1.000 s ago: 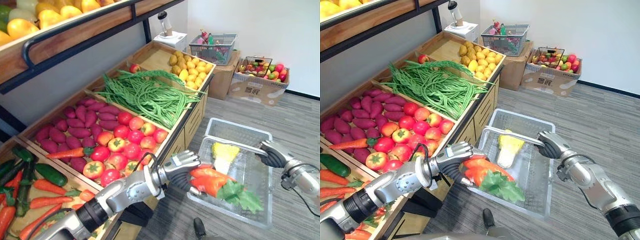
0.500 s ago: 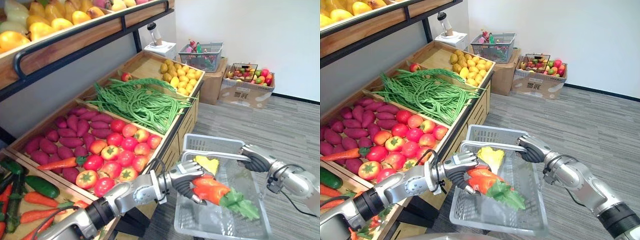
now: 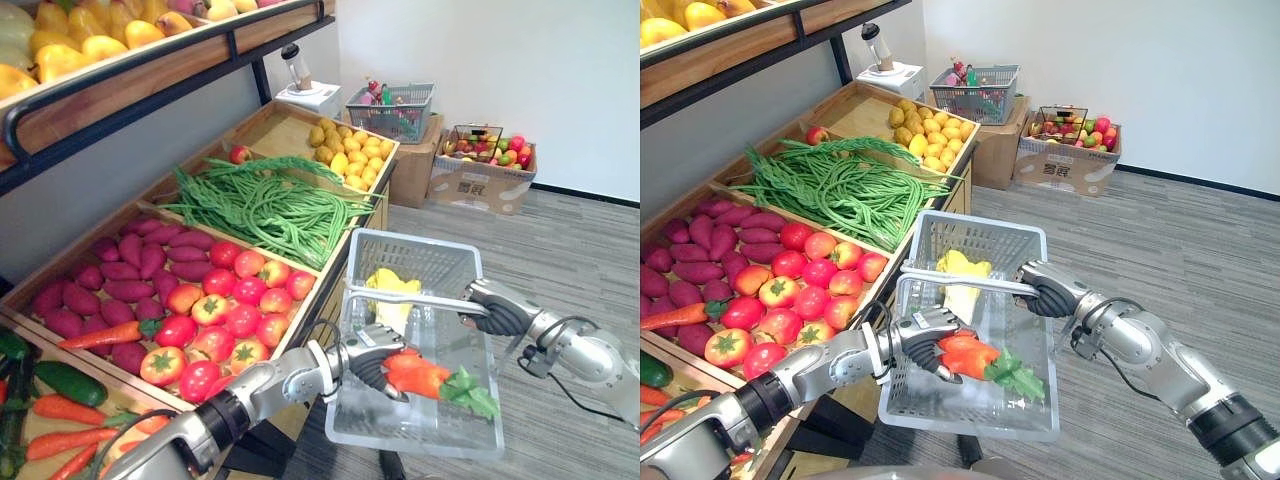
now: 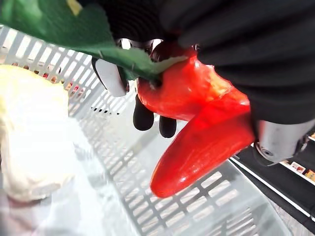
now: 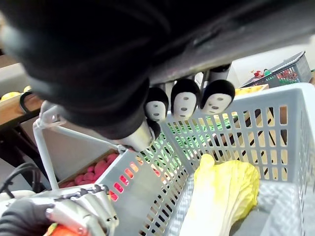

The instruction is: Pick vegetable in the basket

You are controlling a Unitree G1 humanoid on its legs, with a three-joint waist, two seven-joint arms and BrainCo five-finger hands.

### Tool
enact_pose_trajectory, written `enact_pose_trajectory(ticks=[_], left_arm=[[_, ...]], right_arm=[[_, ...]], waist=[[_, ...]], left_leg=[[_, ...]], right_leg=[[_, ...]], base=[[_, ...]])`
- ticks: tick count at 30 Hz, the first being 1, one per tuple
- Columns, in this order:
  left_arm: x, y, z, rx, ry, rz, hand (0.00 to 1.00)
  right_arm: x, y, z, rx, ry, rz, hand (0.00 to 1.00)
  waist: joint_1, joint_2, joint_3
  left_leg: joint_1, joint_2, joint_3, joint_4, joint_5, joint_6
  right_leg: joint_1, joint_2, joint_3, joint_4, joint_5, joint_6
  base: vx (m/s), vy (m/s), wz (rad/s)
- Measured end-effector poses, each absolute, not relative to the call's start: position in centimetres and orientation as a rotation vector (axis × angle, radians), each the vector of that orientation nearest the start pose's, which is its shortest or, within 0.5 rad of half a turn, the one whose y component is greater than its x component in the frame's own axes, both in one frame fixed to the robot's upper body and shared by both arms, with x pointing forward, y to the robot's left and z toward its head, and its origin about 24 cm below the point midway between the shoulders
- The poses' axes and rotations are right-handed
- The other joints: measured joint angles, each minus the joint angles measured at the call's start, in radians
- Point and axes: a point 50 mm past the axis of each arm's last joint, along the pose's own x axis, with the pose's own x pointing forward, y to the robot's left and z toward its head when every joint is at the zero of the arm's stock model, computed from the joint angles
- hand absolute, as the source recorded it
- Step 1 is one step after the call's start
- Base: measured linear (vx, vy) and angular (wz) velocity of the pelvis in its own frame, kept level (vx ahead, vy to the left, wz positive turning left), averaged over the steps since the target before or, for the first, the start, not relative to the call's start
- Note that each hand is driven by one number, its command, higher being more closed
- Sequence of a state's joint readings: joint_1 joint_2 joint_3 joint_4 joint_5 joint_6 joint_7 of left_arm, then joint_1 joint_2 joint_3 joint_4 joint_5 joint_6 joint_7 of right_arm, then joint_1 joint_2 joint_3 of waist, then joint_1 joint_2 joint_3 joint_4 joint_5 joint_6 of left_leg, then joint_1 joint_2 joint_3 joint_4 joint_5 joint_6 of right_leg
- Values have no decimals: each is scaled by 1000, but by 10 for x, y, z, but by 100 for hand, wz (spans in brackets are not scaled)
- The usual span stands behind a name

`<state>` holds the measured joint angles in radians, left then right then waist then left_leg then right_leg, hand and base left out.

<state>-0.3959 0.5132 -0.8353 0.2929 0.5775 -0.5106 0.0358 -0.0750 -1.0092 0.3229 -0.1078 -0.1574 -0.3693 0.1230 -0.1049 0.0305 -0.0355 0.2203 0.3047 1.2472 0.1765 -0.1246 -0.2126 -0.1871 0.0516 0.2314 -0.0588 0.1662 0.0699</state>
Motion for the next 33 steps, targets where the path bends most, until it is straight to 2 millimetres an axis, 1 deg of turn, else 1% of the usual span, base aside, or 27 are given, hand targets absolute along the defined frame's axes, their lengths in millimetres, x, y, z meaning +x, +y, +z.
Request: enact_pose_trajectory(ticks=[7,8,15,23,33], left_arm=[[245,64,21,1104,-518,-1028,100],[245,64,20,1122,-520,-1034,0],[248,63,16,1134,-506,-1034,0],[257,63,22,1132,-498,-979,0],[260,64,24,1131,-489,-964,0]], right_arm=[[240,-210,111,-1108,-276,664,100],[240,-210,111,-1110,-269,669,100],[240,-210,110,-1110,-259,673,100],[240,-209,110,-1098,-259,671,100],[240,-208,108,-1084,-259,668,100]], waist=[[0,-3,2],[0,-4,3],[0,-12,8],[-1,-17,12],[-4,-25,35]], left_leg=[[3,1,4,0,0,0],[3,1,4,0,0,0],[-1,2,-2,1,0,0],[-4,2,-3,1,0,0],[-10,3,-22,1,0,0]], right_leg=[[1,3,2,0,-1,1],[1,3,2,0,-1,1],[0,0,-3,0,-4,5],[-2,0,-5,-3,-4,5],[1,-5,-19,-2,-7,1]], base=[[-87,-13,-1],[-88,-11,0],[-89,-13,2],[0,0,0],[-11,-1,4]])
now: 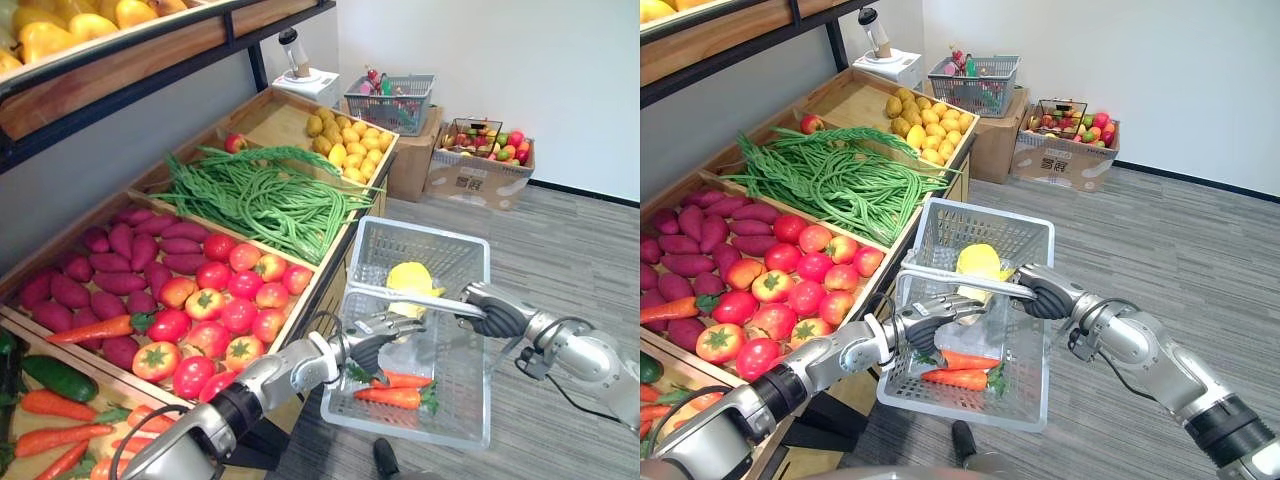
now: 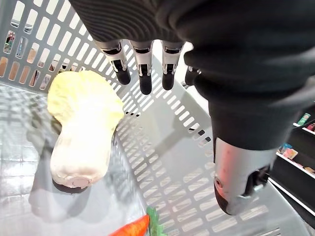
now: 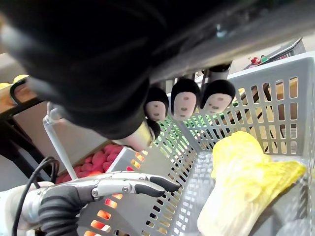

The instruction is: Pick vegetable in the basket

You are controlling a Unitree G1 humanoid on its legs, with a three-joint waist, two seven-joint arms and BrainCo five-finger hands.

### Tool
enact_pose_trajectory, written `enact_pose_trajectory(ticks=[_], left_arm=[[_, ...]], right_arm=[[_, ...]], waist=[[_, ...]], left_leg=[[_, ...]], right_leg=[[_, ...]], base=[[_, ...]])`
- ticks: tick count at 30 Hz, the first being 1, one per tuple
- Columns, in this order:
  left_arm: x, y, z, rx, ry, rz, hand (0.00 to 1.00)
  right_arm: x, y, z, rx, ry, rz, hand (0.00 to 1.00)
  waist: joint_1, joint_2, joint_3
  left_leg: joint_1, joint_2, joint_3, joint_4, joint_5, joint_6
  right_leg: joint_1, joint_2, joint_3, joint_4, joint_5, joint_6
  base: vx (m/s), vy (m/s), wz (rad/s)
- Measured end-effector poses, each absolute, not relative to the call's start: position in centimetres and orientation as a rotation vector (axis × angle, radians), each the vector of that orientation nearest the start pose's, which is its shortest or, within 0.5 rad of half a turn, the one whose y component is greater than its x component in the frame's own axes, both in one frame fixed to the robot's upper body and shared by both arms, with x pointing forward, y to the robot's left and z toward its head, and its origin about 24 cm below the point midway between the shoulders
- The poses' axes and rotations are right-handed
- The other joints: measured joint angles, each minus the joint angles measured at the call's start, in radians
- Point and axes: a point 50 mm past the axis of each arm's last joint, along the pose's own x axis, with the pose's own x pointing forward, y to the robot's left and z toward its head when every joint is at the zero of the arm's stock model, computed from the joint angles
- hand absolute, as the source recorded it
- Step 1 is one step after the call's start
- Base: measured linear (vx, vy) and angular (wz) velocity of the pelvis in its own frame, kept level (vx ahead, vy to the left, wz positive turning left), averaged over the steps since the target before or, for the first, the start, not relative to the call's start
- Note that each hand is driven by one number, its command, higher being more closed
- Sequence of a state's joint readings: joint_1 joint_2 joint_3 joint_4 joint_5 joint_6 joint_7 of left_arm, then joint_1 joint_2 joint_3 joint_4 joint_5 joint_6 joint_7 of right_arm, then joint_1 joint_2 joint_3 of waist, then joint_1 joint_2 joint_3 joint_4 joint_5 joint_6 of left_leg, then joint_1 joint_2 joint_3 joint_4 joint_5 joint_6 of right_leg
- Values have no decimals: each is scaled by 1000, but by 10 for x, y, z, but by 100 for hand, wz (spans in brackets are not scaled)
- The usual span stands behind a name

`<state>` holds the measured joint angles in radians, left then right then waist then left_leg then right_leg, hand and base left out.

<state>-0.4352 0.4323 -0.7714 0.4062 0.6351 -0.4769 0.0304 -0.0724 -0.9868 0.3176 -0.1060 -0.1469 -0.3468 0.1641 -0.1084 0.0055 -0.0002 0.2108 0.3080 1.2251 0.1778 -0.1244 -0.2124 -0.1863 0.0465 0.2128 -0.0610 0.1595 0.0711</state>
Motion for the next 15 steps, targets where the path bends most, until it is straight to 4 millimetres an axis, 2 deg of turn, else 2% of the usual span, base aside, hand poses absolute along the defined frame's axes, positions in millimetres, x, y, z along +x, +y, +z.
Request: enact_pose_trajectory(ticks=[2,5,8,10,12,13,15], left_arm=[[261,64,28,1125,-497,-951,0],[263,60,45,1101,-564,-912,0],[257,50,80,980,-698,-869,0],[251,50,89,949,-735,-878,0],[243,50,95,904,-759,-888,0],[233,49,105,862,-809,-893,0],[226,49,112,818,-839,-885,0]], right_arm=[[239,-209,106,-1065,-253,651,100],[239,-215,105,-1051,-241,616,100],[239,-227,99,-1028,-197,553,100],[240,-235,96,-1027,-172,514,100],[239,-244,89,-1024,-128,467,100],[237,-255,76,-1031,-52,427,100],[236,-263,65,-1029,5,395,100]], waist=[[1,0,4],[1,-2,5],[6,-12,14],[4,-16,16],[6,-21,19],[19,-21,20],[34,-20,21]], left_leg=[[-3,2,-3,0,0,0],[-16,4,-27,0,0,0],[-18,11,-57,2,-2,3],[-34,15,-87,2,-5,9],[-52,15,-118,3,-4,15],[-67,14,-147,3,-2,17],[-74,11,-169,2,-2,18]], right_leg=[[0,-1,-6,1,-1,-1],[0,-7,-26,3,3,-6],[17,-13,-65,5,0,-9],[21,-24,-95,9,-10,-11],[21,-34,-124,10,-17,-7],[23,-44,-152,12,-21,-5],[27,-50,-166,13,-20,-6]], base=[[-83,-11,12],[-70,-13,18],[-99,-13,27],[-103,-11,44],[-102,-3,52],[-76,4,46],[-63,21,36]])
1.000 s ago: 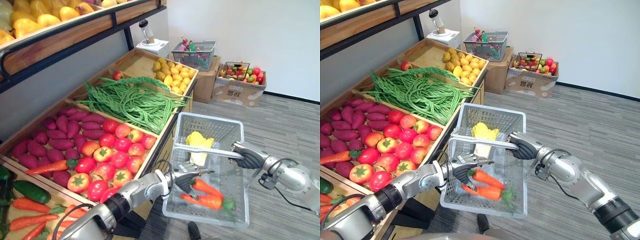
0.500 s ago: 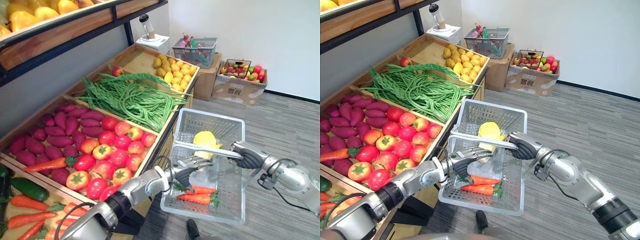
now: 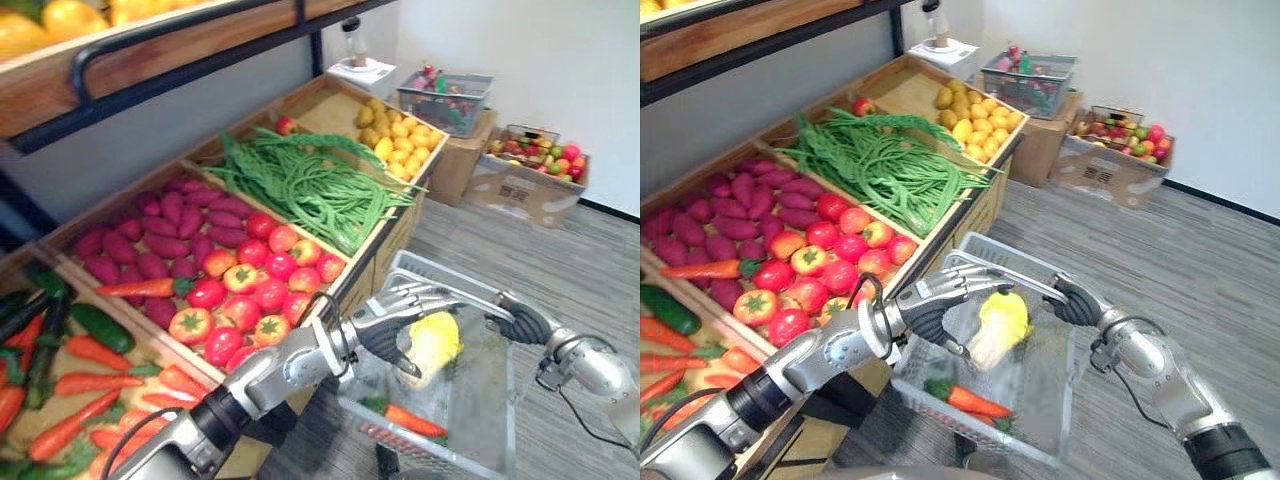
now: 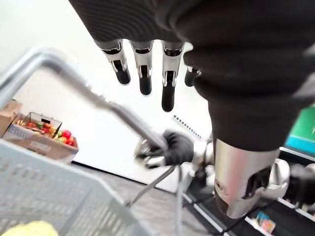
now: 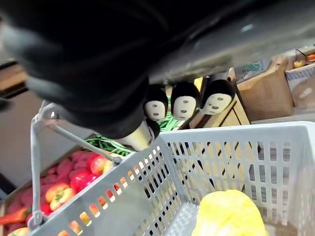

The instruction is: Pick vegetable in the basket

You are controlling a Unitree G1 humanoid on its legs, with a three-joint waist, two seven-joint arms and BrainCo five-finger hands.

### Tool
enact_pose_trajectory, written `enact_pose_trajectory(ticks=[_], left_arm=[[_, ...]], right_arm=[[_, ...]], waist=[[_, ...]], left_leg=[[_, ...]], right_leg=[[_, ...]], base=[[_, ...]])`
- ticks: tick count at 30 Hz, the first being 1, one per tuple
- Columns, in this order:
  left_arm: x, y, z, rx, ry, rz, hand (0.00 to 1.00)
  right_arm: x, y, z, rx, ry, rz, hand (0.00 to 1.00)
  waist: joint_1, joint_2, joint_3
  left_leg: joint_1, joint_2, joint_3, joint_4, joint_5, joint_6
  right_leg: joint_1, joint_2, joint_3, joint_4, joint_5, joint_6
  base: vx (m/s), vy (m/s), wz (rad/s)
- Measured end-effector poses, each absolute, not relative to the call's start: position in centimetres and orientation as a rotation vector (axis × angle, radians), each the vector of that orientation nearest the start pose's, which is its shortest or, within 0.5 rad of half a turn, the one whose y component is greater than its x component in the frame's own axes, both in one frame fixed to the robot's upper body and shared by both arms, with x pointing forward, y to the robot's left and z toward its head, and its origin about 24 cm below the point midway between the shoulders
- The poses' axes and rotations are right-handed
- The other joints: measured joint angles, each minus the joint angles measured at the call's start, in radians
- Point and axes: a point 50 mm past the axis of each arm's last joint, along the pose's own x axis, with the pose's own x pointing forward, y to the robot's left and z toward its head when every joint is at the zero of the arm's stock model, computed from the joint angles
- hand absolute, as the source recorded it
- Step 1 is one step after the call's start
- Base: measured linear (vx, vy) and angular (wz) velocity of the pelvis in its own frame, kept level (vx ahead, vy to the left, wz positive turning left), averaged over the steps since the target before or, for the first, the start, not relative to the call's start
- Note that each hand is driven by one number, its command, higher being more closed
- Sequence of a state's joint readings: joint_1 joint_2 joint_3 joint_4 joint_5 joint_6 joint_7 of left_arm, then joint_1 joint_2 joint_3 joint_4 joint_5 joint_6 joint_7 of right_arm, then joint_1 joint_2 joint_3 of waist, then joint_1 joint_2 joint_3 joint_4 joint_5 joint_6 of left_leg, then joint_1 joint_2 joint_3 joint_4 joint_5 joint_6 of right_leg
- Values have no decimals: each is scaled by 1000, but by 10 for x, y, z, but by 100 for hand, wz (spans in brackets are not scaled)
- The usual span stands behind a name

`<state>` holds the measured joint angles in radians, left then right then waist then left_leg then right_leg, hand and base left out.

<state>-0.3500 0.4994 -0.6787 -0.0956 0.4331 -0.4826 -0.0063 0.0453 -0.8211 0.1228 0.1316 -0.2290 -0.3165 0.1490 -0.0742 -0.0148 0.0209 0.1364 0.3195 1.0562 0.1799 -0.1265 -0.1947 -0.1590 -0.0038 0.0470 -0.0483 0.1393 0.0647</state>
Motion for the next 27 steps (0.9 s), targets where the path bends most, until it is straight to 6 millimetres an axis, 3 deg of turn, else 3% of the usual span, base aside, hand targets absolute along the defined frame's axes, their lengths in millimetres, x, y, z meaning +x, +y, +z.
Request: enact_pose_trajectory(ticks=[8,13,16,21,27], left_arm=[[215,73,126,670,-831,-772,0],[210,99,131,674,-809,-642,0],[209,115,139,687,-819,-538,0],[207,149,158,692,-851,-281,0],[200,198,161,662,-767,106,0]], right_arm=[[221,-307,22,-1016,277,193,100],[199,-345,-1,-940,448,-44,100],[181,-357,-21,-868,558,-136,100],[143,-370,-56,-701,740,-329,100],[110,-361,-92,-488,907,-513,100]], waist=[[23,2,1],[27,-4,4],[36,-14,8],[56,-19,7],[82,-38,-1]], left_leg=[[-63,-36,-138,-25,13,32],[-118,-106,-279,-108,59,81],[-133,-142,-367,-159,95,98],[-171,-193,-497,-236,154,126],[-210,-227,-601,-275,190,153]], right_leg=[[19,-55,-130,-2,-5,7],[36,-116,-262,-14,-19,25],[62,-143,-345,-20,-23,29],[81,-174,-474,-22,-26,35],[96,-198,-580,-23,-26,39]], base=[[-72,38,48],[-71,53,76],[-28,49,85],[-2,32,79],[-6,38,55]])
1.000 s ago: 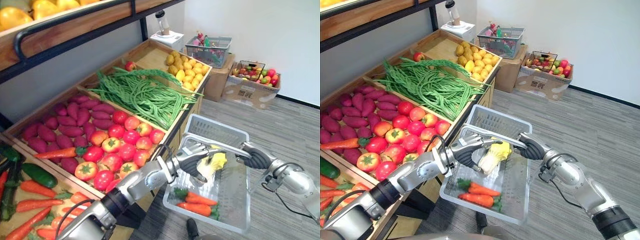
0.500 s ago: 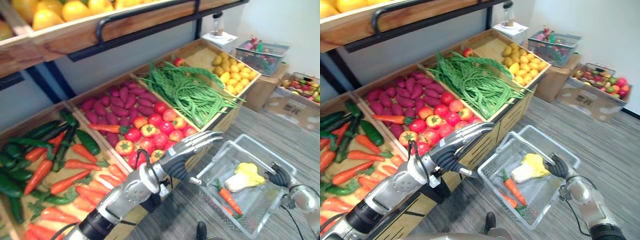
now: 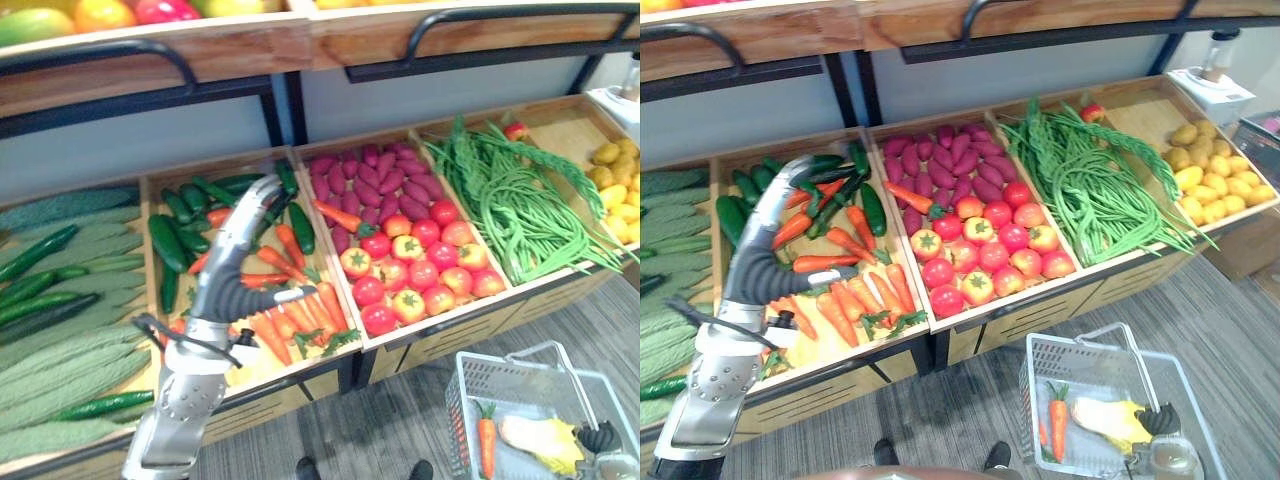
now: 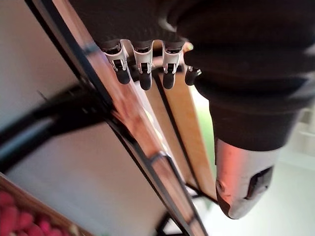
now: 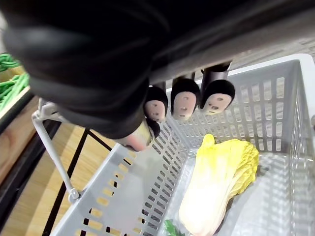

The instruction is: Pick vegetable in the basket

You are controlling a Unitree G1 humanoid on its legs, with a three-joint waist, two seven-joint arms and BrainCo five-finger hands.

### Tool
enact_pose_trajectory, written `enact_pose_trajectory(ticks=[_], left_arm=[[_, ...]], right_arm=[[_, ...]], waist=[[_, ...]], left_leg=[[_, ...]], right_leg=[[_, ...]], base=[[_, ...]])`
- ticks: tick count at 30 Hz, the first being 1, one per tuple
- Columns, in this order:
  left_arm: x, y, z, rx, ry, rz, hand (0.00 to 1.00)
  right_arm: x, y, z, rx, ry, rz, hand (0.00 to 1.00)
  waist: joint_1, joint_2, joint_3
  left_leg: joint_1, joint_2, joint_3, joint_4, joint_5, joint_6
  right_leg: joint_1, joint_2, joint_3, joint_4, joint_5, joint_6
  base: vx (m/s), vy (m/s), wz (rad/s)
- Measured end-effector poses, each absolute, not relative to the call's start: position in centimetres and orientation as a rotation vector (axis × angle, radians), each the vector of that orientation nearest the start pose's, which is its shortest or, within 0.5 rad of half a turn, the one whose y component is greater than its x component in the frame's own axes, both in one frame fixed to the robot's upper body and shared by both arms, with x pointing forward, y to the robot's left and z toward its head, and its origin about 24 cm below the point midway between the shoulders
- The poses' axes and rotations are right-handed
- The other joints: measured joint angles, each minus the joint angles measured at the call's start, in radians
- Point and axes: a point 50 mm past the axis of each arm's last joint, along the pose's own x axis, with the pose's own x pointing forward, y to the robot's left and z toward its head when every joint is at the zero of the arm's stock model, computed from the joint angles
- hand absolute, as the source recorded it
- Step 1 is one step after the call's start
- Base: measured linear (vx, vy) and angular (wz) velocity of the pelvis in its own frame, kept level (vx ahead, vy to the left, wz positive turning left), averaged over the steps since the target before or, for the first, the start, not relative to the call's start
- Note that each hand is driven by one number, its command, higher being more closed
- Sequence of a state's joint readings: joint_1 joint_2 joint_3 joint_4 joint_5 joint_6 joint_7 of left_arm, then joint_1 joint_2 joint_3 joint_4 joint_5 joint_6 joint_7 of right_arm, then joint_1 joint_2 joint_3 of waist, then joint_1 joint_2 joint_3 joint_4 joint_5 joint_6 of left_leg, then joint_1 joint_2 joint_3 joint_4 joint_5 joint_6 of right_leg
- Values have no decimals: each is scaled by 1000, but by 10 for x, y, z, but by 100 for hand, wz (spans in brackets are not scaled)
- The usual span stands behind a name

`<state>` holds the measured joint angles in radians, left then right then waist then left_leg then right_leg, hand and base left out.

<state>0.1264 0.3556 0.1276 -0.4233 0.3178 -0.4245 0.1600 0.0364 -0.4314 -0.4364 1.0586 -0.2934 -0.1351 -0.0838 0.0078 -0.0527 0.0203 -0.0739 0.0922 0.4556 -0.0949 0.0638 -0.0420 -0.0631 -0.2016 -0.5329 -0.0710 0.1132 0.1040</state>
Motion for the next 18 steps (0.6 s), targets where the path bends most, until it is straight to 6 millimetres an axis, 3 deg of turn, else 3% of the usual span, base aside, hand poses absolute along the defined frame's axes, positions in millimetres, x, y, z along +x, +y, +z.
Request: enact_pose_trajectory(ticks=[6,9,11,18], left_arm=[[187,233,142,592,-623,414,0],[181,250,124,539,-512,574,0],[176,265,103,498,-394,707,0],[146,292,58,441,-149,993,0]], right_arm=[[88,-348,-111,-325,982,-638,100],[79,-339,-119,-239,1009,-700,100],[74,-331,-125,-214,1027,-719,100],[72,-308,-136,-152,1044,-736,100]], waist=[[24,-16,-2],[26,-15,-4],[35,-16,-4],[60,-37,-9]], left_leg=[[-25,-16,-63,-4,6,4],[-53,-24,-122,-6,22,4],[-53,-30,-158,-6,28,8],[-65,-33,-200,-7,40,6]], right_leg=[[18,-17,-66,2,-3,8],[25,-23,-123,2,-5,10],[49,-25,-156,1,-8,13],[70,-25,-213,0,-13,12]], base=[[-20,37,34],[-24,40,59],[-31,41,44],[-15,18,23]])
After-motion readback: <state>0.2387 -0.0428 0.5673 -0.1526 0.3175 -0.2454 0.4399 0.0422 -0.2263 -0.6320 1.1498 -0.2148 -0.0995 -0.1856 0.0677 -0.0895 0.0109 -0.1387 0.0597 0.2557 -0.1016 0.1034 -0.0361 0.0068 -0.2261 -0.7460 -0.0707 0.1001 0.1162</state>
